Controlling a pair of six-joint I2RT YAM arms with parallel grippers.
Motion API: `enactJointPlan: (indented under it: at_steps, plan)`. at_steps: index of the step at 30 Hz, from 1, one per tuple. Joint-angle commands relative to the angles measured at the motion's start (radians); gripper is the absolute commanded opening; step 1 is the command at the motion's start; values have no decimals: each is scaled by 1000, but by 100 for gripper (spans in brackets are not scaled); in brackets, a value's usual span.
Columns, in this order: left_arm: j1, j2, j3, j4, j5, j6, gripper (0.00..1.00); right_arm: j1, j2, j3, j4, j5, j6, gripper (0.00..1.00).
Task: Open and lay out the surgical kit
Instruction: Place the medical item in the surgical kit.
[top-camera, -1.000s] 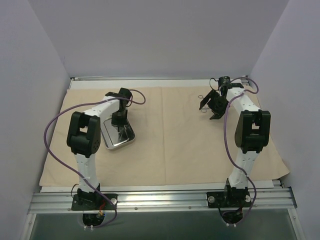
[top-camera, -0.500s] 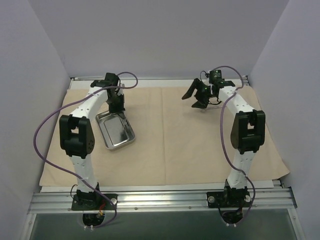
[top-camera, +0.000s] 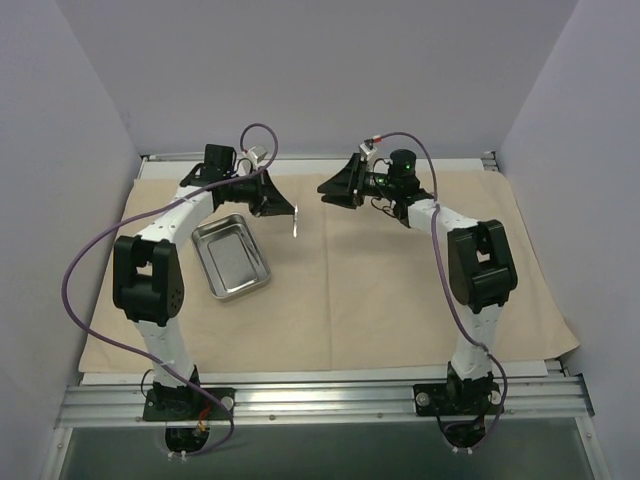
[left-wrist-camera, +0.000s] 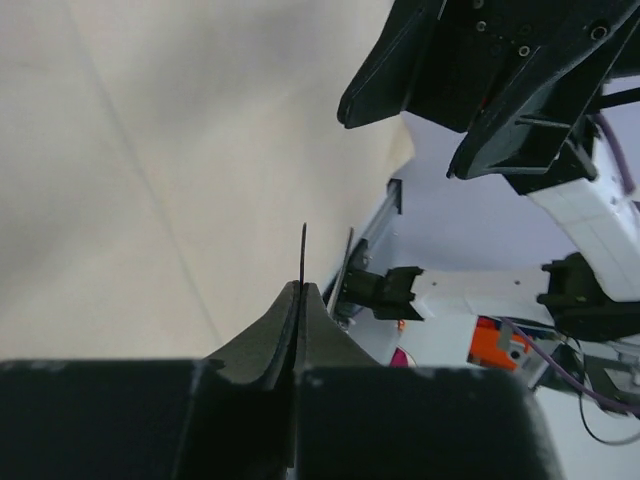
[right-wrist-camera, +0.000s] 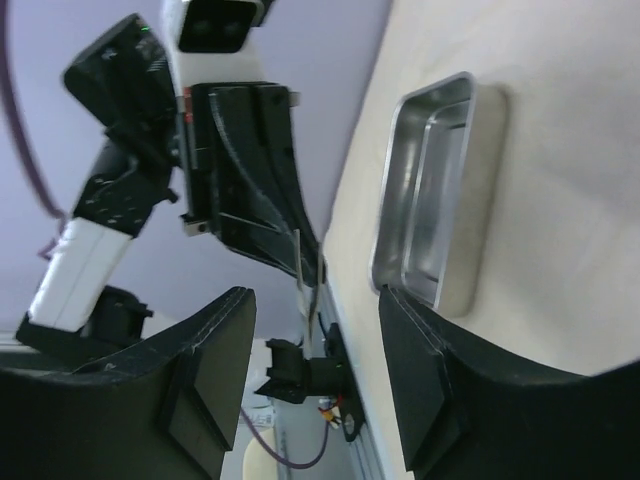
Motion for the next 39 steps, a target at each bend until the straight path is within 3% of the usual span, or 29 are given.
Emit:
enactJointPlan:
  at_steps: [1, 5, 9, 28, 39]
  plan:
    - [1, -63, -62, 338, 178, -247, 2, 8, -68, -27, 406, -100, 243, 53]
    - [0, -63, -157, 704, 219, -475, 2, 32, -70, -4, 373, -106, 205, 57]
    - [0, -48, -185, 843, 230, -597, 2, 63, -74, 39, 143, -106, 57, 59]
    - [-2, 19, -148, 935, 244, -674, 2, 106, -61, 82, 96, -137, 31, 47]
    - [-5, 59, -104, 949, 248, -697, 2, 121, -31, 68, 277, -166, 172, 33]
